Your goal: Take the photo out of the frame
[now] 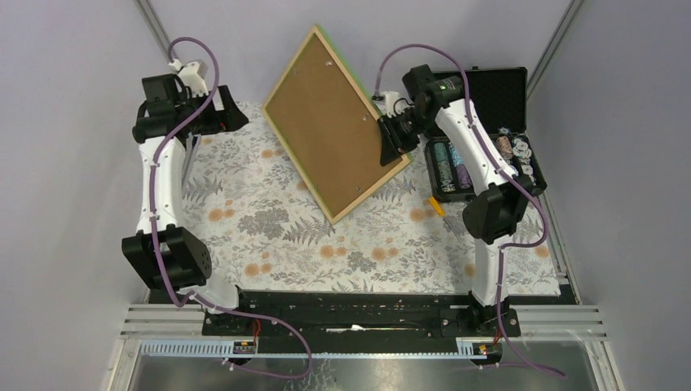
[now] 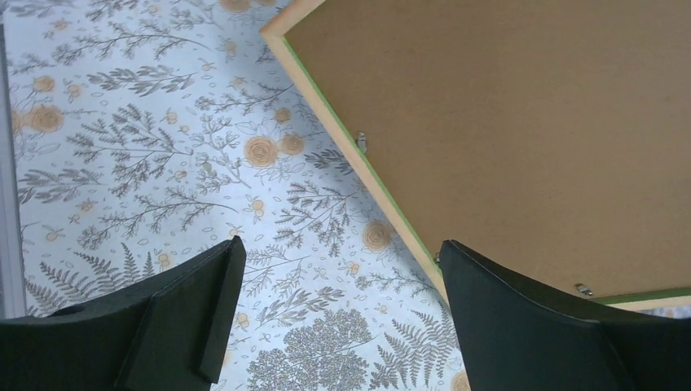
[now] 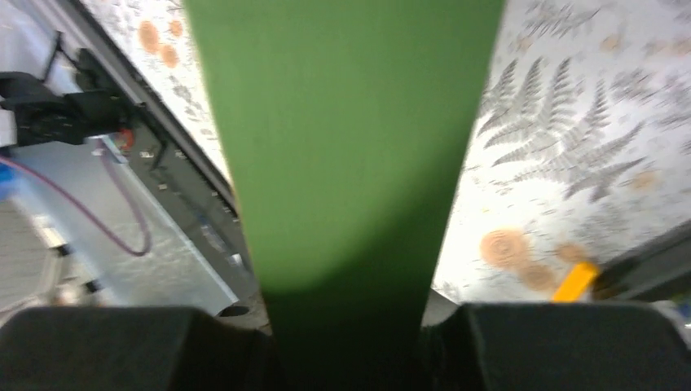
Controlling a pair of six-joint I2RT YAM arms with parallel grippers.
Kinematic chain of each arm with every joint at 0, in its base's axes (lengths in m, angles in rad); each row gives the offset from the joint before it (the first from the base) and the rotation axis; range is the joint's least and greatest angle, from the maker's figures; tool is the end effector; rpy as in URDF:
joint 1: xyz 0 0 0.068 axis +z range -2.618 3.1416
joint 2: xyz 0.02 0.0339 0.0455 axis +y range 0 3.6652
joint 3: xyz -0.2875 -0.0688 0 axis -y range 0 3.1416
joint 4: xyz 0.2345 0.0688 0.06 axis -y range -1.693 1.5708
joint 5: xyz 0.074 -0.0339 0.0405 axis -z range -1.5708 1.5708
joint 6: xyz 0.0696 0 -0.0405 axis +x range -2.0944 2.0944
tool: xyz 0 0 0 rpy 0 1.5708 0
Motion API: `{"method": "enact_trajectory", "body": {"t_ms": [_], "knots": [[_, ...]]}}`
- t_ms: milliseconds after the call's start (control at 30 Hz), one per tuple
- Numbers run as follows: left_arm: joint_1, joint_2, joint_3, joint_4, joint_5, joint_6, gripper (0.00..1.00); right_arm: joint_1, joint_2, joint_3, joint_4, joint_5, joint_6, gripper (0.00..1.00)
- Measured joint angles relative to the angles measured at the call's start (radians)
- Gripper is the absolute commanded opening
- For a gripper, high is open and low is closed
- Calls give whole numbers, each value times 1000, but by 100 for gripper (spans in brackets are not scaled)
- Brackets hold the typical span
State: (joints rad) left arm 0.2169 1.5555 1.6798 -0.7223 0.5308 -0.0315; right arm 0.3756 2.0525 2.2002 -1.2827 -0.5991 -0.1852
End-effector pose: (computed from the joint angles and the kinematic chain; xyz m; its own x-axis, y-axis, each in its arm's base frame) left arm 0.3510 0.0413 0.4141 -0.5566 -0.1505 -0.8171 0.2056 0.9280 -0.3109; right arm 0.3873 0.1949 0.3430 -0.7324 -0.4523 -0.5090 -0.6707 0.6081 0.4247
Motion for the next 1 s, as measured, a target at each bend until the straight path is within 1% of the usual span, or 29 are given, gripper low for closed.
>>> {"method": "enact_trajectory", "body": {"t_ms": [67, 133, 233, 300, 367, 467, 567, 667, 767, 1000], "knots": [[26, 8, 1, 1, 6, -15, 96, 35, -1, 63, -6, 65, -42, 0], [49, 18, 1, 2, 13, -29, 96, 70, -9, 86, -1, 113, -76, 0], [78, 34, 2, 6, 21, -48, 96, 133, -41, 82, 13, 185, -119, 0], [98, 41, 2, 9, 27, -60, 96, 185, -83, 45, 44, 248, -151, 0], [119, 44, 1, 18, 38, -76, 96, 241, -134, -11, 98, 317, -191, 0], [158, 44, 1, 37, 45, -96, 96, 320, -205, -112, 208, 462, -284, 0], [201, 45, 1, 55, 50, -115, 96, 372, -238, -189, 300, 589, -360, 0], [249, 51, 6, 77, 50, -137, 96, 399, -249, -268, 408, 693, -431, 0], [283, 56, 15, 97, 47, -145, 96, 410, -269, -366, 526, 761, -488, 0], [295, 47, 9, 138, 28, -117, 97, 457, -341, -665, 835, 917, -631, 0]]}}
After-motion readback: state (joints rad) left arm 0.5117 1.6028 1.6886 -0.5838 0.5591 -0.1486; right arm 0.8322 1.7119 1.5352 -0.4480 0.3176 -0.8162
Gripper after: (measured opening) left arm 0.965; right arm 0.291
